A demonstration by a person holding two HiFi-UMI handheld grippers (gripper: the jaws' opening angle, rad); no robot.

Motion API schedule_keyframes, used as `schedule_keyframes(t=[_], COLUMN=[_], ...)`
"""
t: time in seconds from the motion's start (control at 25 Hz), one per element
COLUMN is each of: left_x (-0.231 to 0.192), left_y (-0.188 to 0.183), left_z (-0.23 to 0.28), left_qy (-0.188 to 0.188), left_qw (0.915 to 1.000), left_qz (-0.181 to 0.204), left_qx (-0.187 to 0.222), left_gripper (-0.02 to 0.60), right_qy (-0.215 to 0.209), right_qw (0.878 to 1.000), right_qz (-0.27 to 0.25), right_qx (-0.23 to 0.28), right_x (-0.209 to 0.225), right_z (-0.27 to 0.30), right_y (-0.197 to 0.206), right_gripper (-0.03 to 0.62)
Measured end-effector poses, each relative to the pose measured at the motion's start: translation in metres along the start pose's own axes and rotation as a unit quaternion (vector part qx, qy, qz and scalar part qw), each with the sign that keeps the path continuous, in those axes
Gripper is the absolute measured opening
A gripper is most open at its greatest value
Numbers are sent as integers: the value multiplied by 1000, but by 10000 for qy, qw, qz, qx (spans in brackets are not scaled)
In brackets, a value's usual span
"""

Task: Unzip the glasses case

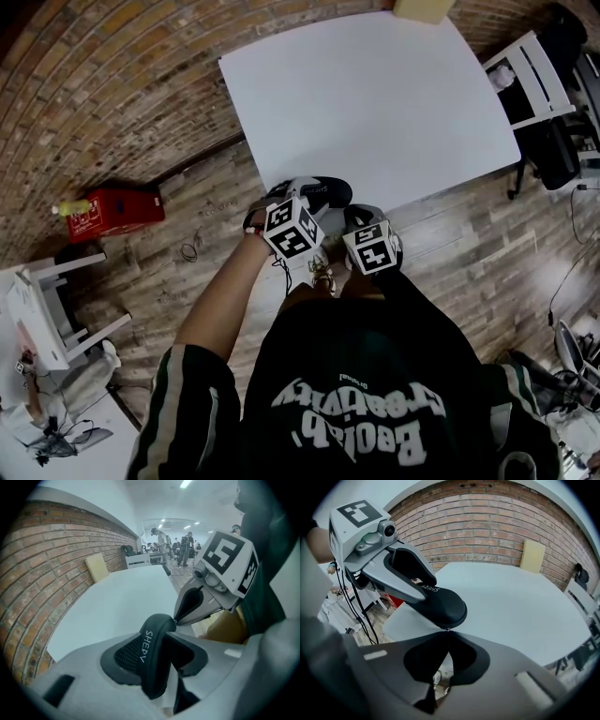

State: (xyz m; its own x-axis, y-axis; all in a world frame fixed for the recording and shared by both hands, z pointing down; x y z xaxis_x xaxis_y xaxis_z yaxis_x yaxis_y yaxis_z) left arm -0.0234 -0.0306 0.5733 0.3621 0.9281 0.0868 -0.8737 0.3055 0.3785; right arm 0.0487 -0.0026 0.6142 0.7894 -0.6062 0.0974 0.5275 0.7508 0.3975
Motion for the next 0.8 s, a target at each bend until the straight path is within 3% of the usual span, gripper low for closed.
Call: schedule_keyframes(t=[0.8], left_x=[1], left_y=[0], left_z=[0], left_qy=[-72], left_qw=[9998], left_qz=[149], left_qx=[-122], left_gripper=[149], right_qy=[123], right_qw=[9996], right_qz=[-270], right_qx=[-22], right_x=[12], right_z=[-1], right_y=[-2], right_gripper=[14])
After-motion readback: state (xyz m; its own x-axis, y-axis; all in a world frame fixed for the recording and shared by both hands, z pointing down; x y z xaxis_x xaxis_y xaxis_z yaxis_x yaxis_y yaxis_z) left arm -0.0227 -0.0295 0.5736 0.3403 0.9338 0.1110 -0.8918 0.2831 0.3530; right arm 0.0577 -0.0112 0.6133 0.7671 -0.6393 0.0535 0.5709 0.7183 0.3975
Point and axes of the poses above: the fingertips, and each gripper's own axes: z forward along the fingers, x to its right, y out of its underside, the point moved 3 cm from there along -z, backward along the fingers, and after that the axes turned 13 degrees about -x, right-handed, at the moved point
